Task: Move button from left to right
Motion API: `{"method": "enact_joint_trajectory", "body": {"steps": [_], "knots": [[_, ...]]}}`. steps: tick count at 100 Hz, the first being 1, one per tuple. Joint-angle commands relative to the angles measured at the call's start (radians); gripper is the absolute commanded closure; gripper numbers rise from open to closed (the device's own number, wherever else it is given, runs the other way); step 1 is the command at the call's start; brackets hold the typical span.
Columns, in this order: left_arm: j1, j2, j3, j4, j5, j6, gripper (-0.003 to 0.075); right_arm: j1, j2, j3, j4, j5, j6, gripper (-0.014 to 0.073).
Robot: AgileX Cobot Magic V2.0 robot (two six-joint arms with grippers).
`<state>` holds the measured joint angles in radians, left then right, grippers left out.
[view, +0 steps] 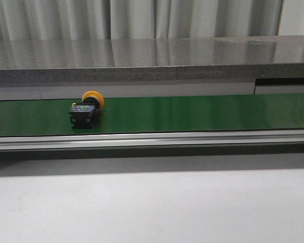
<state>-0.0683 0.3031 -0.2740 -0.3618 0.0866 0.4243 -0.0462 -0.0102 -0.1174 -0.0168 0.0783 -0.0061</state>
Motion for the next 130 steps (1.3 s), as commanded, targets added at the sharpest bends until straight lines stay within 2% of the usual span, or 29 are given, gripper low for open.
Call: {"method": "enact_joint_trajectory", "body": {"steps": [1,19,48,66,81,91,98,104,105,108,113,120,130], "knots": [[-0.01,0.006,-0.027,-0.011,-0.075,-0.004,0.0739,-0.003,0.064,-0.104,0.022,0.017,-0.002,0.0701],[-0.01,0.006,-0.027,-0.011,-0.075,-0.004,0.0739,-0.003,0.25,-0.278,0.107,0.188,-0.002,0.0701],[-0.01,0.006,-0.027,-0.011,-0.075,-0.004,0.0739,-0.003,0.612,-0.555,0.13,0.522,-0.002,0.0701],[-0.01,0.006,-0.027,-0.011,-0.075,-0.004,0.0739,-0.003,0.78,-0.637,0.134,0.559,-0.002,0.0701],[-0.01,0.006,-0.027,-0.011,-0.075,-0.004,0.0739,-0.003,0.843,-0.651,0.147,0.555,-0.002,0.0692],[-0.01,0.006,-0.027,-0.011,-0.075,-0.004,0.0739,-0.003,0.869,-0.651,0.179,0.558,-0.002,0.0588],[-0.01,0.006,-0.027,-0.011,-0.075,-0.004,0.0739,-0.003,0.877,-0.651,0.19,0.56,-0.002,0.0437],[-0.01,0.006,-0.027,-0.011,-0.075,-0.004,0.0739,-0.003,0.878,-0.651,0.19,0.56,-0.002,0.0255],[-0.01,0.006,-0.027,-0.011,-0.075,-0.004,0.0739,-0.003,0.878,-0.651,0.19,0.56,-0.002,0.0255],[-0.01,0.006,-0.027,-0.011,-0.075,-0.004,0.0739,-0.003,0.878,-0.651,0.19,0.56,-0.002,0.0174],[-0.01,0.006,-0.027,-0.011,-0.075,-0.004,0.0739,-0.003,0.878,-0.651,0.197,0.56,-0.002,0.0086],[-0.01,0.006,-0.027,-0.011,-0.075,-0.004,0.0739,-0.003,0.878,-0.651,0.21,0.547,-0.002,0.0029],[-0.01,0.006,-0.027,-0.011,-0.075,-0.004,0.0739,-0.003,0.878,-0.651,0.255,0.528,-0.005,0.0034]]}}
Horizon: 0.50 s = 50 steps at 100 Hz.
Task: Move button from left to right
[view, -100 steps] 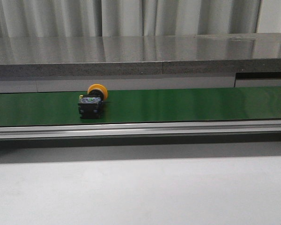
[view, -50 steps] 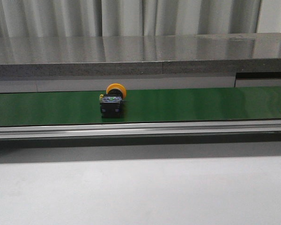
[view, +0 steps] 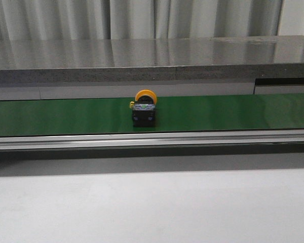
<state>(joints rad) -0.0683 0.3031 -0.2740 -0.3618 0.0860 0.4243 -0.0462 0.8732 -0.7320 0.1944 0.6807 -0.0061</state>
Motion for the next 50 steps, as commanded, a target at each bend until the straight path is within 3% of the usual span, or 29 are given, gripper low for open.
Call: {"method": "enact_joint_trajectory", "body": {"steps": [1,24,50], "knots": [[-0.01,0.006,-0.027,-0.011,-0.074,-0.004,0.0739,-0.003,-0.004,-0.036,0.046,-0.074,-0.007,0.0034],[-0.01,0.006,-0.027,-0.011,-0.074,-0.004,0.0739,0.042,0.089,-0.104,0.157,-0.049,-0.138,0.0034],[-0.01,0.006,-0.027,-0.011,-0.074,-0.004,0.0739,0.193,0.322,-0.256,0.151,-0.085,-0.146,0.0034]]}}
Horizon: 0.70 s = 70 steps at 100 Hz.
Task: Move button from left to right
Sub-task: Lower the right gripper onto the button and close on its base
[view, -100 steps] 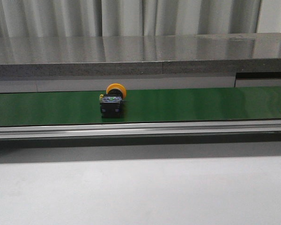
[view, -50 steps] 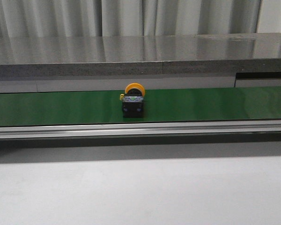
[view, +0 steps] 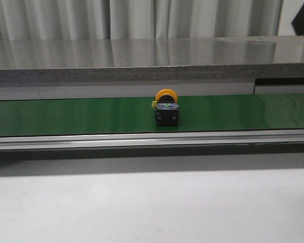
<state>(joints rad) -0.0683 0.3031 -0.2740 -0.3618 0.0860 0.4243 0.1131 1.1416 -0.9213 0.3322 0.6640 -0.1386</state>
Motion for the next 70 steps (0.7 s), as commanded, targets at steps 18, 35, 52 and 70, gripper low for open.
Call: {"method": "enact_joint_trajectory", "body": {"steps": [18,35,52,70], "knots": [[-0.01,0.006,-0.027,-0.011,-0.074,-0.004,0.0739,0.117,0.212,-0.16,-0.013,-0.091,-0.013,0.0034],[-0.01,0.006,-0.027,-0.011,-0.074,-0.004,0.0739,0.16,0.334,-0.21,-0.027,-0.131,-0.013,0.0034],[-0.01,0.006,-0.027,-0.011,-0.074,-0.004,0.0739,0.189,0.421,-0.252,-0.037,-0.145,-0.013,0.0034],[-0.01,0.006,-0.027,-0.011,-0.074,-0.004,0.0739,0.213,0.476,-0.266,-0.047,-0.176,-0.013,0.0034]]}}
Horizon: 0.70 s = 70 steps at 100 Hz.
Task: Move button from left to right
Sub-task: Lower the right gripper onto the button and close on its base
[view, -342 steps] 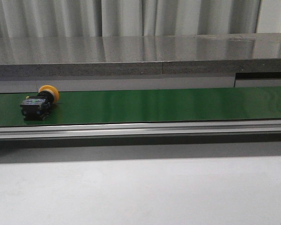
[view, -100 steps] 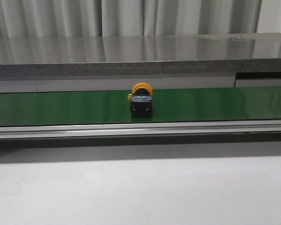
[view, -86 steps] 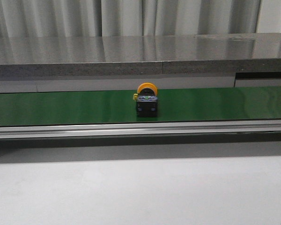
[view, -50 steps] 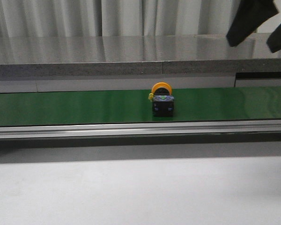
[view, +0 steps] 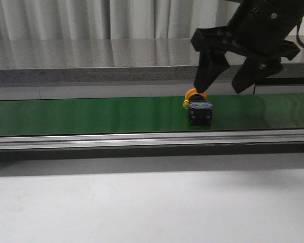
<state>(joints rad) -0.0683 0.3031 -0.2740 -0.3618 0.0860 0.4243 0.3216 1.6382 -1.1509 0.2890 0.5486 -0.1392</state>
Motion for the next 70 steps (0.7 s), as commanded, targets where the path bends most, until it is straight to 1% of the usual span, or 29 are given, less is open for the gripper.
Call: {"method": "enact_joint_trajectory", "body": {"steps": [1,15,22,32,43,51,56,70], "knots": [[-0.01,0.006,-0.027,-0.011,-0.074,-0.004,0.0739,0.005,-0.017,-0.037,-0.003,-0.063,-0.013,0.0034],[-0.01,0.006,-0.027,-0.011,-0.074,-0.004,0.0739,0.005,0.021,-0.037,-0.005,-0.067,-0.013,0.0035],[-0.01,0.006,-0.027,-0.011,-0.074,-0.004,0.0739,0.005,0.031,-0.037,-0.005,-0.07,-0.013,0.0051],[-0.01,0.006,-0.027,-0.011,-0.074,-0.004,0.0739,0.005,0.037,-0.037,-0.008,-0.083,-0.013,0.0106],[-0.01,0.006,-0.027,-0.011,-0.074,-0.004,0.0739,0.005,0.042,-0.037,-0.018,-0.097,-0.013,0.0216],[-0.01,0.006,-0.027,-0.011,-0.074,-0.004,0.0739,0.004,0.052,-0.037,-0.03,-0.096,-0.013,0.027],[-0.01,0.006,-0.027,-0.011,-0.074,-0.004,0.0739,0.004,0.059,-0.037,-0.033,-0.091,-0.012,0.0285],[-0.01,0.006,-0.027,-0.011,-0.074,-0.004,0.0739,0.003,0.074,-0.037,-0.033,-0.075,-0.009,0.0287]]}}
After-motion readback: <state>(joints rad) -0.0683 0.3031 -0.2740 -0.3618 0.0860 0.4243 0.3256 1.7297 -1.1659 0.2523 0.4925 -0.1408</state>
